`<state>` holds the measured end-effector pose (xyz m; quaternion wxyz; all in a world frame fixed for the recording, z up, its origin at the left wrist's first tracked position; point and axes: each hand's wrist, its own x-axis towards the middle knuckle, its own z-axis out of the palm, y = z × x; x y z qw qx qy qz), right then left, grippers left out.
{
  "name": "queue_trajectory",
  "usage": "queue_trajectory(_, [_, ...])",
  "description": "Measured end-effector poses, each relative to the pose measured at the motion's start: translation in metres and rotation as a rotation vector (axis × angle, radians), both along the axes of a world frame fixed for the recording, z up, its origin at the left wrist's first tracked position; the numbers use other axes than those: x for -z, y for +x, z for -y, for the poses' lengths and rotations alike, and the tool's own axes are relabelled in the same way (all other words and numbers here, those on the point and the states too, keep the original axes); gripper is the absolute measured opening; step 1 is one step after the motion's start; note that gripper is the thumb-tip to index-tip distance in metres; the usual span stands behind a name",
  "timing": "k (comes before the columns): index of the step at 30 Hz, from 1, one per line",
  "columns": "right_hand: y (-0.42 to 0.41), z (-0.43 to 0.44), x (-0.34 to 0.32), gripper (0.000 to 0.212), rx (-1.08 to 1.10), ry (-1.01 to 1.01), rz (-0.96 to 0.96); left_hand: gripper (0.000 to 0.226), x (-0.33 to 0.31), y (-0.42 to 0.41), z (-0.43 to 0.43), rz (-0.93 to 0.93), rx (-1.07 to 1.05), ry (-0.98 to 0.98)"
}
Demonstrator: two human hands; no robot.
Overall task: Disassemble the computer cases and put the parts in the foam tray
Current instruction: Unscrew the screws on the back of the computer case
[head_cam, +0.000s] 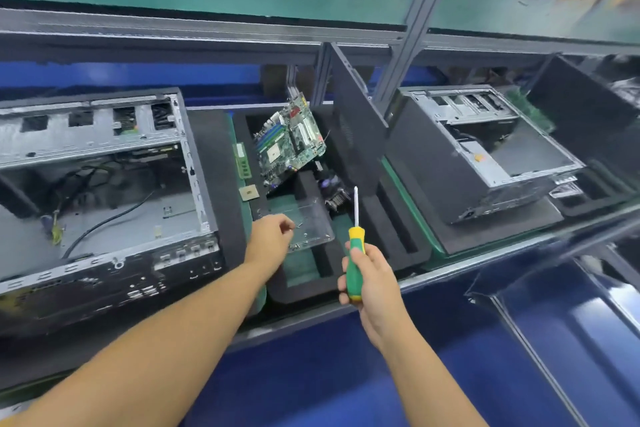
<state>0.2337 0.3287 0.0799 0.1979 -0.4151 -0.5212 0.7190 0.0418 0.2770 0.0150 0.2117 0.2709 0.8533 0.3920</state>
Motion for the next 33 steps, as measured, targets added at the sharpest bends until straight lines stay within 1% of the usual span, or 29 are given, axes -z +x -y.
queue_trajectory(3, [0.005,-0.019,0.008,0.019,-0.010,-0.005,0.025,0.020,0.013,-0.010,-0.021,-0.049,0.012,-0.076])
queue_trajectory(9, [0.000,-0.027,0.013,0.021,-0.032,-0.012,0.015,0.035,0.021,-0.011,-0.028,-0.003,-0.024,-0.168])
queue_trajectory(11, [-0.007,-0.023,0.012,0.018,-0.025,-0.015,-0.022,0.032,0.012,-0.008,-0.024,-0.007,-0.023,-0.127])
queue_trajectory(13, [-0.016,-0.015,0.008,0.011,-0.023,-0.024,-0.071,0.024,-0.006,-0.004,-0.016,0.073,-0.011,-0.028])
queue_trajectory(15, [-0.027,-0.002,0.004,0.013,-0.027,-0.039,-0.104,0.020,-0.030,-0.001,-0.004,0.114,0.067,0.047])
queue_trajectory(17, [-0.039,0.017,-0.002,0.016,-0.043,-0.067,-0.143,0.023,-0.057,0.001,0.013,0.096,0.174,0.075])
queue_trajectory(20, [-0.058,0.054,-0.011,0.015,-0.086,-0.120,-0.224,0.041,-0.093,-0.003,0.049,-0.035,0.350,0.047])
queue_trajectory(21, [-0.064,0.068,-0.014,0.014,-0.097,-0.135,-0.248,0.043,-0.102,-0.006,0.064,-0.053,0.380,0.047])
queue_trajectory(23, [-0.077,0.097,-0.019,0.012,-0.129,-0.149,-0.287,0.039,-0.119,-0.014,0.100,-0.033,0.367,0.074])
queue_trajectory(26, [-0.095,0.145,-0.026,0.014,-0.196,-0.156,-0.308,0.025,-0.135,-0.026,0.164,0.141,0.255,0.124])
queue_trajectory(28, [-0.102,0.181,-0.029,0.015,-0.250,-0.156,-0.299,0.019,-0.135,-0.035,0.212,0.241,0.186,0.122])
queue_trajectory(31, [-0.107,0.235,-0.030,0.017,-0.347,-0.167,-0.257,0.017,-0.120,-0.046,0.284,0.380,0.109,0.099])
queue_trajectory(33, [-0.110,0.266,-0.031,0.019,-0.390,-0.178,-0.203,0.018,-0.107,-0.051,0.323,0.401,0.067,0.088])
